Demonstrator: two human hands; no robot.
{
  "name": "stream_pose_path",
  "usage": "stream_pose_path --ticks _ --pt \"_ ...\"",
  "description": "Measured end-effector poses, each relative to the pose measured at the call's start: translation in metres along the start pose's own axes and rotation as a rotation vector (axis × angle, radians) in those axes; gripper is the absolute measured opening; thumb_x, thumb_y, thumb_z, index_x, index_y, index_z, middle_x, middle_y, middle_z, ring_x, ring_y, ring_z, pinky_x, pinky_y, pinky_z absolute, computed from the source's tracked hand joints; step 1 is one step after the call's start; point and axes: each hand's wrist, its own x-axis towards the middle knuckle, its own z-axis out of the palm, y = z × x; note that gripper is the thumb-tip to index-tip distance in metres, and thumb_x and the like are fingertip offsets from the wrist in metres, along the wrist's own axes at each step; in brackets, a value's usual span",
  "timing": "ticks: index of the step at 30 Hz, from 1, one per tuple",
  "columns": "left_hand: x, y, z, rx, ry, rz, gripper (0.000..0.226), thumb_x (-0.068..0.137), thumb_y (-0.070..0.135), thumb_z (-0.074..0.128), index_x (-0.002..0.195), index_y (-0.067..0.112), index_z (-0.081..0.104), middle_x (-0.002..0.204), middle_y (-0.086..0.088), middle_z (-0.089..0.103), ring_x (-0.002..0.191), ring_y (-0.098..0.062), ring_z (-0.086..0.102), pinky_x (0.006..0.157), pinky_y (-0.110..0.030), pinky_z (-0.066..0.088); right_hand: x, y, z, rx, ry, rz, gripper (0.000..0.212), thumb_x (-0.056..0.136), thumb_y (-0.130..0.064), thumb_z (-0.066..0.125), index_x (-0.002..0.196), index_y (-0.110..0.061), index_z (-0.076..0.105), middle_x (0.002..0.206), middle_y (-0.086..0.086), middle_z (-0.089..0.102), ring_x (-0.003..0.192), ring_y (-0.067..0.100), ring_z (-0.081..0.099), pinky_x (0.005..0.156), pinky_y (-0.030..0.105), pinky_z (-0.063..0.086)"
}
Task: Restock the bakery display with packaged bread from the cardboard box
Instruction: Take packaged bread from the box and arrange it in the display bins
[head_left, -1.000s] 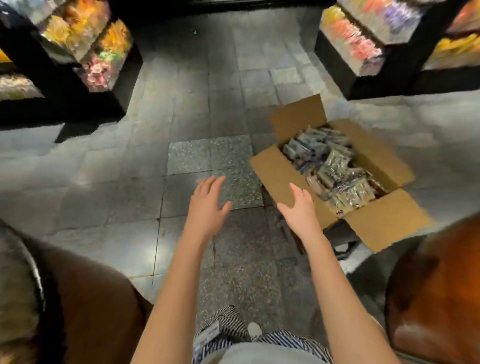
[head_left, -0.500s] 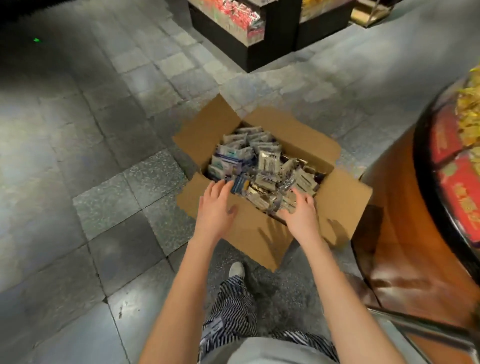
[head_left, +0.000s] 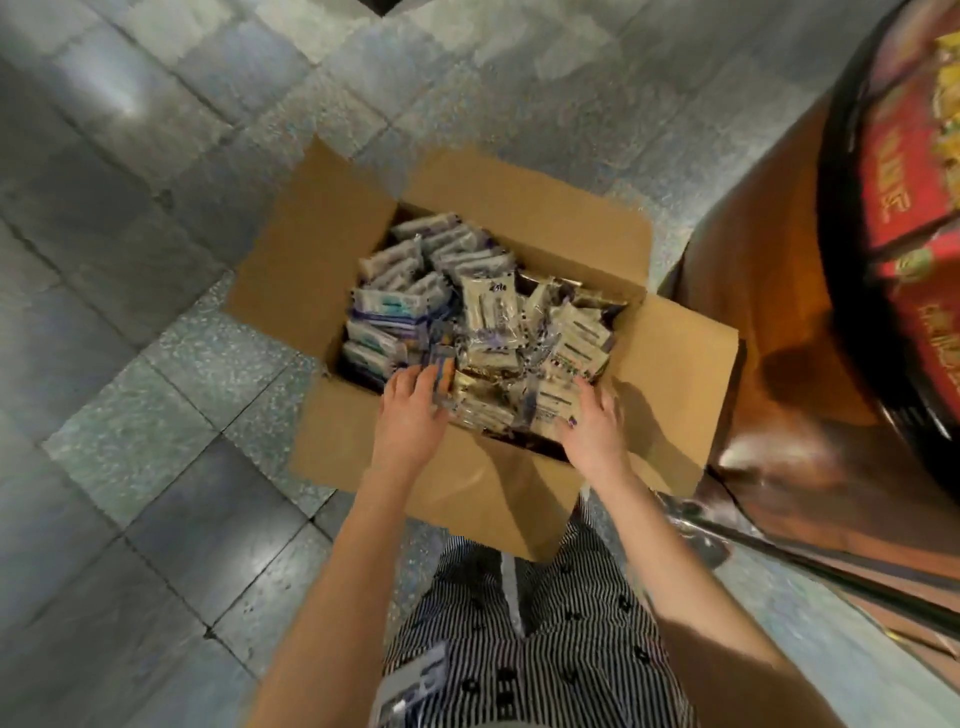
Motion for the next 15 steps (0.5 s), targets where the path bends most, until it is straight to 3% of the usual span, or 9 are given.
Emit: stream_pose_path --ticks 6,9,15 --pt "0.05 -0.03 0.012 -0.045 0.057 -0.227 0.057 0.095 0.019 0.058 0.147 0.018 0.034 0.15 -0.015 0.031 0.135 -0.039 0.034 0.104 -0.053 0.041 0.072 -0.017 0.015 -0.117 -0.085 -0.049 0.065 0.098 -0.03 0.054 0.155 -0.026 0.022 0.162 0.012 0.013 0.15 0.033 0.009 0.119 0.057 0.016" --pt "0.07 -0.044 0.024 -0.095 0.085 -0.309 0.062 0.096 0.019 0.058 0.149 0.017 0.028 0.151 -0.018 0.026 0.132 -0.043 0.039 0.098 -0.055 0.046 0.105 -0.032 0.027 -0.087 -0.137 -0.109 0.067 0.099 -0.029 0.055 0.156 -0.027 0.019 0.163 0.013 0.011 0.15 0.034 0.009 0.121 0.051 0.016" --pt "0.113 -0.062 0.05 -0.218 0.086 -0.443 0.069 0.099 0.027 0.056 0.155 0.02 0.018 0.159 -0.018 0.013 0.128 -0.044 0.046 0.102 -0.054 0.044 0.166 -0.061 0.055 -0.026 -0.116 -0.255 0.069 0.099 -0.029 0.056 0.156 -0.029 0.018 0.161 0.014 0.017 0.149 0.033 0.017 0.119 0.045 0.016"
